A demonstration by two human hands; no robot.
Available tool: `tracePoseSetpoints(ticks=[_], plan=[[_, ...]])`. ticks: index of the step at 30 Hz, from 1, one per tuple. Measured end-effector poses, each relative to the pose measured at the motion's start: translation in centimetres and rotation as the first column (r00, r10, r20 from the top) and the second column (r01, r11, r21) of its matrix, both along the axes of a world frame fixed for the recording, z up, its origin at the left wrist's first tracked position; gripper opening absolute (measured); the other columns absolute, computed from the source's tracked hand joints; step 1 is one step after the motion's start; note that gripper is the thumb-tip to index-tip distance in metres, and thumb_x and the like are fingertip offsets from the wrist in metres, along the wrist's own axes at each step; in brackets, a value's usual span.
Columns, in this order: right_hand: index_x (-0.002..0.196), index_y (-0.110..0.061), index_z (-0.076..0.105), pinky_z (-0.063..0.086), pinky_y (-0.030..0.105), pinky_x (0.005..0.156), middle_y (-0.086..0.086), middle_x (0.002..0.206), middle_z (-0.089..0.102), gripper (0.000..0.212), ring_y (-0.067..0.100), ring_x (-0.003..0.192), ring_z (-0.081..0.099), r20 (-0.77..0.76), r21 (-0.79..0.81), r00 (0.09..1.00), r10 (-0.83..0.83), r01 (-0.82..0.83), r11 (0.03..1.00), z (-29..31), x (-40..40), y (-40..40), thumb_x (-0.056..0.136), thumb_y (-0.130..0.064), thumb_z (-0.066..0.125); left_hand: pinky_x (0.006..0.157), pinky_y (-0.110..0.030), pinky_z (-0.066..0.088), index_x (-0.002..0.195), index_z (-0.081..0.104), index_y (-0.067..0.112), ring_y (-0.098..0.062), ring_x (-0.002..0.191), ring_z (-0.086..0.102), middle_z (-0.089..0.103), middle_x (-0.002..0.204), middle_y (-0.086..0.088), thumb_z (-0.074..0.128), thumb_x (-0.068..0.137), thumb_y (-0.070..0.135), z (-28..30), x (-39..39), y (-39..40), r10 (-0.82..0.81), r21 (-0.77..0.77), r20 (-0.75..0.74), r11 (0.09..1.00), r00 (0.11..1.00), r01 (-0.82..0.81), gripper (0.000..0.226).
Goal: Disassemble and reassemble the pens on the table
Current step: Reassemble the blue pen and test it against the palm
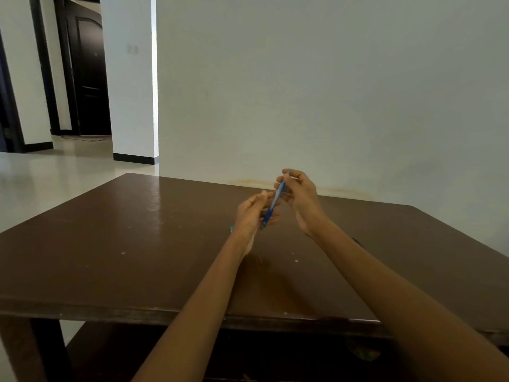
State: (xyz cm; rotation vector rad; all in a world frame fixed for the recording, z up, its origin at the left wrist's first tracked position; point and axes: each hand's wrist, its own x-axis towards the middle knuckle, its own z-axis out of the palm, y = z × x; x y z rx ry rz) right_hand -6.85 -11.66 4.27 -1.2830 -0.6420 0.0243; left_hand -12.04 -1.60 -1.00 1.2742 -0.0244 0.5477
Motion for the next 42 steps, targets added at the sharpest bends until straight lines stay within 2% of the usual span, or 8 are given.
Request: tracePoseSetpoints(ticks=[3,5,8,13,20,26,31,42], plan=[[0.095,-0.017,0.053,0.052,0.025,0.067,0.001,0.077,0.051,0.013,0.013,0.063,0.055,-0.180,0.283,0.977,0.113,-0.059,0.957,1.4,0.3,0.2,0.100,-0.018,0.040,0.081,-0.035,0.055,0.119,0.056,0.005,-0.025,0.095,0.066,0.065,0.111,-0.014,0.039,0.098,0.037,0.0,0.1,0.2,-0.040,-0.098,-0.011,0.994,0.999,0.038,0.042],[0.092,-0.018,0.053,0.039,0.020,0.047,-0.001,0.066,0.044,0.019,0.008,0.046,0.040,-0.246,0.370,0.951,0.186,-0.085,0.925,2.1,0.4,0.3,0.100,-0.027,0.038,0.086,-0.036,0.052,0.121,0.054,0.006,-0.027,0.102,0.064,0.063,0.116,-0.016,0.035,0.098,0.042,-0.1,0.0,0.4,-0.114,-0.239,0.023,0.964,0.993,0.116,0.047],[0.076,-0.015,0.050,0.020,0.017,0.033,-0.006,0.046,0.035,0.042,0.004,0.034,0.025,-0.295,0.465,0.920,0.259,-0.098,0.880,2.7,0.4,0.9,0.098,-0.047,0.034,0.095,-0.040,0.047,0.122,0.053,0.007,-0.031,0.111,0.059,0.060,0.122,-0.017,0.033,0.096,0.049,-0.1,-0.3,1.0,-0.161,-0.455,0.090,0.871,0.983,0.185,0.053],[0.049,-0.019,0.034,0.012,0.014,0.029,-0.008,0.035,0.024,0.056,0.005,0.027,0.017,-0.322,0.616,0.867,0.380,-0.113,0.780,3.8,-0.7,2.0,0.094,-0.051,0.037,0.096,-0.040,0.045,0.118,0.055,0.010,-0.030,0.112,0.058,0.061,0.119,-0.017,0.028,0.095,0.054,-0.5,-0.4,0.1,-0.123,-0.678,0.169,0.706,0.978,0.206,0.057],[0.054,-0.018,0.026,0.012,0.012,0.030,-0.008,0.034,0.021,0.045,0.005,0.027,0.015,-0.348,0.636,0.869,0.352,-0.057,0.770,3.2,-0.9,2.3,0.091,-0.041,0.035,0.101,-0.044,0.038,0.124,0.050,0.002,-0.037,0.119,0.051,0.055,0.123,-0.025,0.016,0.093,0.062,-0.8,-0.1,-2.5,-0.113,-0.858,0.235,0.442,0.965,0.260,0.075],[0.055,-0.020,0.025,0.009,0.013,0.033,-0.009,0.035,0.020,0.037,0.007,0.029,0.013,-0.429,0.579,0.868,0.252,0.050,0.814,1.0,0.5,0.4,0.089,-0.033,0.033,0.109,-0.044,0.033,0.135,0.039,0.001,-0.038,0.122,0.048,0.051,0.131,-0.022,0.012,0.092,0.064,-1.4,-0.2,-2.6,-0.157,-0.812,0.274,0.490,0.949,0.315,0.081],[0.054,-0.021,0.025,0.008,0.012,0.036,-0.010,0.035,0.020,0.043,0.006,0.029,0.013,-0.406,0.570,0.886,0.223,0.055,0.820,1.4,0.2,0.2,0.090,-0.042,0.035,0.108,-0.043,0.033,0.140,0.033,0.002,-0.035,0.123,0.048,0.049,0.133,-0.020,0.011,0.092,0.062,-1.6,-0.6,-2.6,-0.143,-0.807,0.248,0.517,0.958,0.286,0.080],[0.052,-0.021,0.025,0.010,0.012,0.037,-0.009,0.039,0.019,0.040,0.008,0.033,0.011,-0.431,0.430,0.890,0.146,0.061,0.901,2.0,-1.0,0.8,0.087,-0.036,0.036,0.108,-0.046,0.034,0.139,0.033,-0.001,-0.038,0.124,0.046,0.044,0.138,-0.023,0.013,0.092,0.063,-1.1,-0.9,-3.0,-0.175,-0.808,0.283,0.486,0.943,0.333,0.081]])
